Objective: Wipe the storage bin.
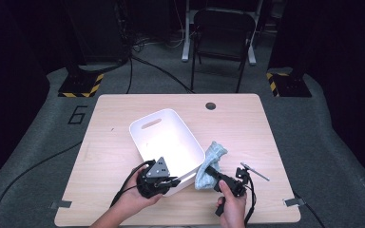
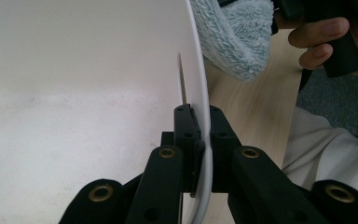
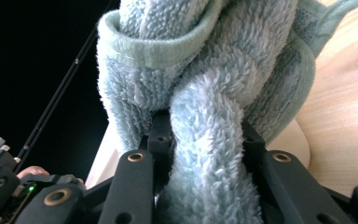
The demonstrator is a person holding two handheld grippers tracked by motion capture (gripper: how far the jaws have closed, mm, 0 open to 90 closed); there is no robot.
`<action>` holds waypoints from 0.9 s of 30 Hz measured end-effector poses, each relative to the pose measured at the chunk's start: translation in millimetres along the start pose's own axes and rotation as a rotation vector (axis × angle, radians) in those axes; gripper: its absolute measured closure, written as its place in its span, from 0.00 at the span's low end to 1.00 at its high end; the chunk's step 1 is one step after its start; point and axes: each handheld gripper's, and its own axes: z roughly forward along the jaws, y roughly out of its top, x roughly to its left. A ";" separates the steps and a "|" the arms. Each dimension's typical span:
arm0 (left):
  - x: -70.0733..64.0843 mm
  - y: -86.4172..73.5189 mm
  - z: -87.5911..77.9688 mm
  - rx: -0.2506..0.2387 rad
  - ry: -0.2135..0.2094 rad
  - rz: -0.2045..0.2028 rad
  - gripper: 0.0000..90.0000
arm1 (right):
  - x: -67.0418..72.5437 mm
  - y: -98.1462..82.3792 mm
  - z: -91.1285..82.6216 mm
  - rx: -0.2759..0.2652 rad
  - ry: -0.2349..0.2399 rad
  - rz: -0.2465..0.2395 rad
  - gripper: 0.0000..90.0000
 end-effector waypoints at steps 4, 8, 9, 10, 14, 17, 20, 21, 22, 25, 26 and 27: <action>-0.3 0.5 -0.3 0.006 0.004 -0.002 0.95 | -7.0 -2.7 3.1 0.021 -0.034 -0.006 0.74; -1.4 0.6 -0.1 0.003 0.011 -0.004 0.95 | -19.1 -7.9 9.2 0.061 -0.076 0.015 0.74; -1.8 0.8 -0.4 0.006 0.011 -0.004 0.95 | -22.5 -8.8 10.7 0.079 -0.092 0.013 0.74; -2.1 0.9 -0.4 0.006 0.012 -0.004 0.95 | -25.8 -10.0 12.3 0.094 -0.092 0.026 0.74; -2.4 1.2 -0.8 0.011 0.014 -0.010 0.95 | -34.5 -12.3 16.3 0.132 -0.131 0.042 0.74; -3.8 1.6 -0.7 0.011 0.018 -0.023 0.94 | -37.1 -12.0 17.0 0.147 -0.141 0.053 0.74; -6.2 2.1 0.3 0.005 0.017 -0.029 0.94 | -37.6 -11.0 16.2 0.149 -0.141 0.057 0.74; -6.3 2.2 0.2 -0.001 0.003 -0.047 0.93 | -38.2 -9.8 15.7 0.150 -0.143 0.057 0.74; -6.3 2.2 0.2 -0.001 0.003 -0.047 0.91 | -38.2 -9.8 15.7 0.150 -0.143 0.057 0.74; -3.5 1.8 -0.4 -0.021 -0.042 -0.077 0.88 | -39.5 -7.9 14.3 0.144 -0.146 0.058 0.73; -3.5 2.0 -0.4 -0.024 -0.050 -0.076 0.85 | -39.5 -7.5 14.1 0.141 -0.135 0.066 0.73; -3.4 2.4 -0.4 -0.027 -0.056 -0.075 0.83 | -39.4 -7.3 13.6 0.148 -0.142 0.069 0.73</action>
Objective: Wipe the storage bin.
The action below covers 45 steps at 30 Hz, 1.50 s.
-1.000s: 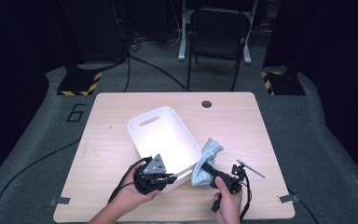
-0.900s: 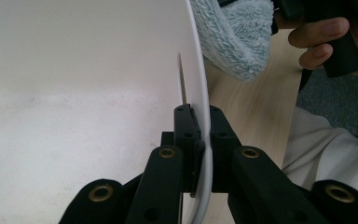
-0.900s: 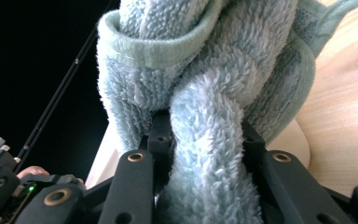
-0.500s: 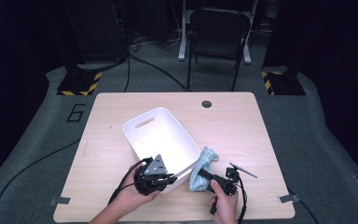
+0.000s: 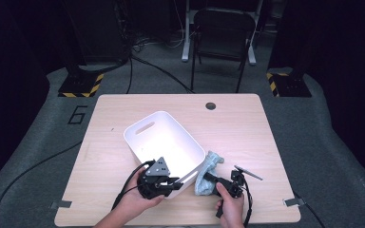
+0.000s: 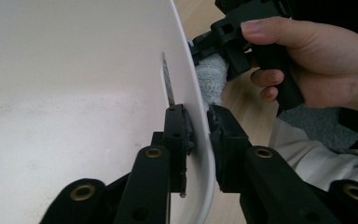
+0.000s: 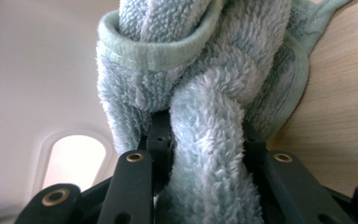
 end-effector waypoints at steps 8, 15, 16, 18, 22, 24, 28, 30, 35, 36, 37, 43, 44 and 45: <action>1.3 3.9 -4.7 0.001 -0.023 0.000 0.68 | -1.7 0.9 0.1 0.001 -0.011 -0.023 0.73; 10.4 8.1 -24.0 -0.033 -0.007 -0.024 0.60 | -1.7 0.7 0.7 0.002 -0.001 -0.012 0.73; 12.8 8.3 -27.0 -0.043 -0.004 -0.027 0.59 | -1.7 0.7 0.7 0.002 -0.001 -0.011 0.73; 17.3 8.5 -33.2 -0.061 0.004 -0.036 0.58 | -1.5 0.7 1.0 -0.001 0.001 -0.008 0.73; 26.0 8.3 -44.6 -0.092 0.038 -0.050 0.58 | -2.2 0.8 0.7 0.000 -0.004 -0.018 0.72; 31.3 7.4 -49.2 -0.103 0.061 -0.061 0.58 | -2.2 0.5 1.0 0.001 0.004 -0.009 0.72; 45.3 3.9 -56.8 -0.102 0.095 -0.068 0.58 | -2.5 0.5 0.9 0.003 0.007 -0.007 0.72; 49.5 2.6 -57.8 -0.102 0.107 -0.070 0.57 | -2.6 0.4 1.0 0.002 0.009 -0.004 0.72; 59.9 -1.7 -58.9 -0.097 0.139 -0.075 0.58 | -1.5 -0.2 0.6 0.008 0.012 0.022 0.72; 61.6 -2.5 -58.6 -0.098 0.148 -0.073 0.58 | -1.7 -0.2 0.6 0.008 0.012 0.021 0.72; 63.3 -3.0 -58.7 -0.095 0.153 -0.068 0.58 | -1.8 -0.3 0.7 0.007 0.012 0.019 0.72; 74.9 -6.7 -64.4 -0.094 0.190 -0.084 0.58 | -3.2 -0.4 0.8 0.003 0.011 0.003 0.72; 78.1 -7.6 -66.7 -0.098 0.201 -0.086 0.58 | -3.0 -0.6 0.7 0.004 0.009 0.004 0.72; 79.8 -8.5 -68.1 -0.102 0.208 -0.098 0.58 | -2.8 -0.7 0.7 0.004 0.015 0.007 0.72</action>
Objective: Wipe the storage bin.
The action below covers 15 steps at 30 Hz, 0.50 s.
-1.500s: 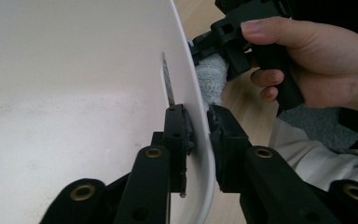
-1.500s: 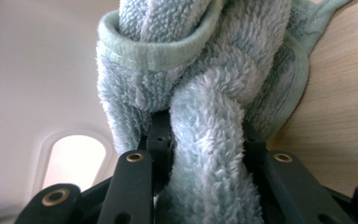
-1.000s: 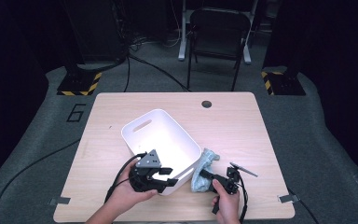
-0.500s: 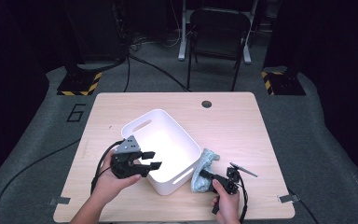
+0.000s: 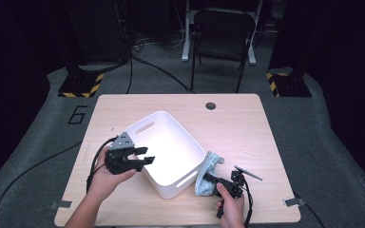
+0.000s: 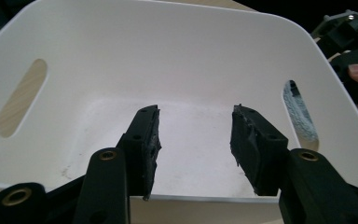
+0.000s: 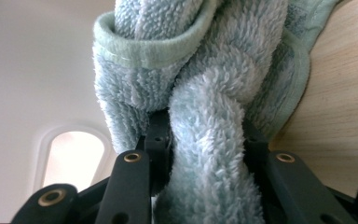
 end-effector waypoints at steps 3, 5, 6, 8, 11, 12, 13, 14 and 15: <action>12.0 -2.0 -4.9 0.000 0.039 -0.021 0.58 | 0.1 -0.2 0.1 -0.001 0.000 0.005 0.72; 18.8 -3.3 -7.7 0.000 0.066 -0.024 0.58 | -0.2 -0.4 -0.1 0.000 0.000 0.003 0.72; 21.5 -3.9 -8.6 -0.006 0.078 -0.032 0.58 | -0.4 -1.0 0.5 -0.013 0.008 0.007 0.72; 26.2 -4.6 -11.3 -0.005 0.096 -0.035 0.58 | -0.2 -0.9 -0.6 0.004 -0.010 0.002 0.72; 33.9 -5.1 -16.3 -0.031 0.122 -0.050 0.58 | -1.0 -1.5 -1.1 0.004 -0.001 0.002 0.71; 36.0 -5.0 -17.8 -0.030 0.123 -0.048 0.58 | -1.5 -1.9 -0.8 -0.001 0.002 -0.002 0.71; 38.0 -5.0 -19.4 -0.032 0.133 -0.050 0.58 | -1.6 -2.0 -1.0 0.001 0.000 0.001 0.71; 40.0 -5.1 -20.9 -0.032 0.139 -0.054 0.58 | -1.4 -2.3 -1.5 0.005 -0.003 0.006 0.71; 42.0 -5.3 -22.3 -0.035 0.148 -0.054 0.58 | -2.2 -2.6 -1.0 -0.006 0.005 -0.002 0.71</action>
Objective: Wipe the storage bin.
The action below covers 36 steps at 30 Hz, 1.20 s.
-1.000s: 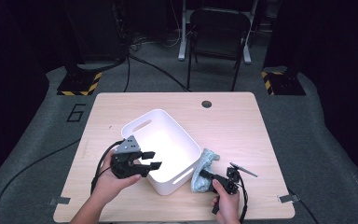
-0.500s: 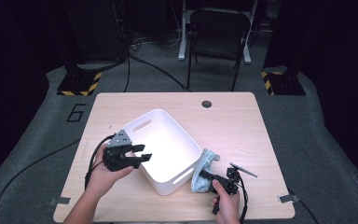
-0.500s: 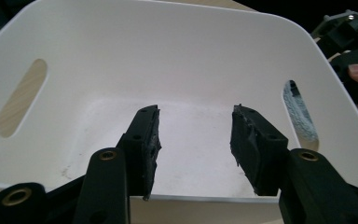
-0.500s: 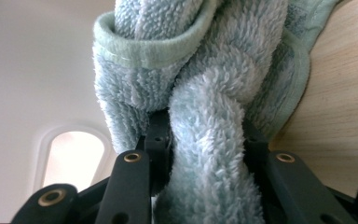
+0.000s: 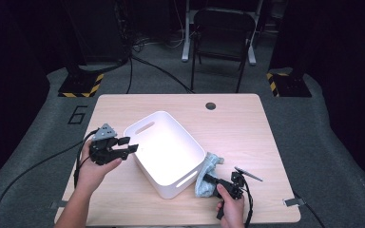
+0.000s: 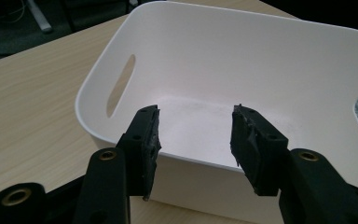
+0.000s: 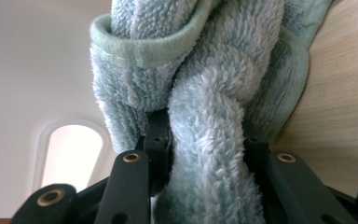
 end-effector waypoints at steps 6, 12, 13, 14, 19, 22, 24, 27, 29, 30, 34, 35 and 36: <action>14.0 -1.1 0.1 0.006 0.050 -0.010 0.57 | -0.2 -1.4 -1.3 0.012 0.006 0.015 0.71; 25.8 -3.9 8.1 0.007 0.097 -0.018 0.55 | 0.1 -2.3 -1.6 -0.002 0.009 0.017 0.71; 26.8 -4.4 9.5 0.001 0.101 -0.021 0.55 | 1.2 -2.2 -2.8 0.012 0.005 0.034 0.71; 29.0 -4.6 11.3 0.000 0.104 -0.016 0.54 | -0.4 -1.7 -2.7 0.010 0.000 0.006 0.71; 34.7 -5.3 17.9 -0.011 0.112 -0.037 0.54 | 0.5 -1.7 -3.4 0.012 0.002 0.001 0.71; 37.7 -4.0 22.9 -0.006 0.121 -0.036 0.54 | 1.0 -2.2 -2.6 -0.003 0.006 -0.007 0.71; 40.1 -3.4 25.9 0.000 0.123 -0.037 0.54 | 1.0 -2.1 -2.4 -0.011 0.015 -0.009 0.71; 42.4 -2.0 29.2 0.002 0.141 -0.034 0.54 | 2.6 -1.1 -5.2 0.009 0.009 0.006 0.71; 44.1 -2.1 31.8 0.001 0.140 -0.041 0.54 | 2.6 -0.2 -5.3 0.001 0.009 0.007 0.71; 45.3 -2.8 33.5 -0.001 0.124 -0.047 0.54 | 1.8 -0.1 -4.8 -0.008 0.016 0.002 0.70; 43.4 -3.7 39.9 -0.003 0.085 -0.044 0.58 | 2.2 0.9 -5.0 -0.001 0.009 -0.012 0.70; 42.3 -3.7 41.3 0.000 0.081 -0.039 0.58 | 2.5 0.9 -5.0 -0.001 0.011 -0.011 0.70; 41.1 -3.7 42.4 0.006 0.085 -0.026 0.57 | 2.8 0.8 -5.1 0.002 0.008 -0.008 0.70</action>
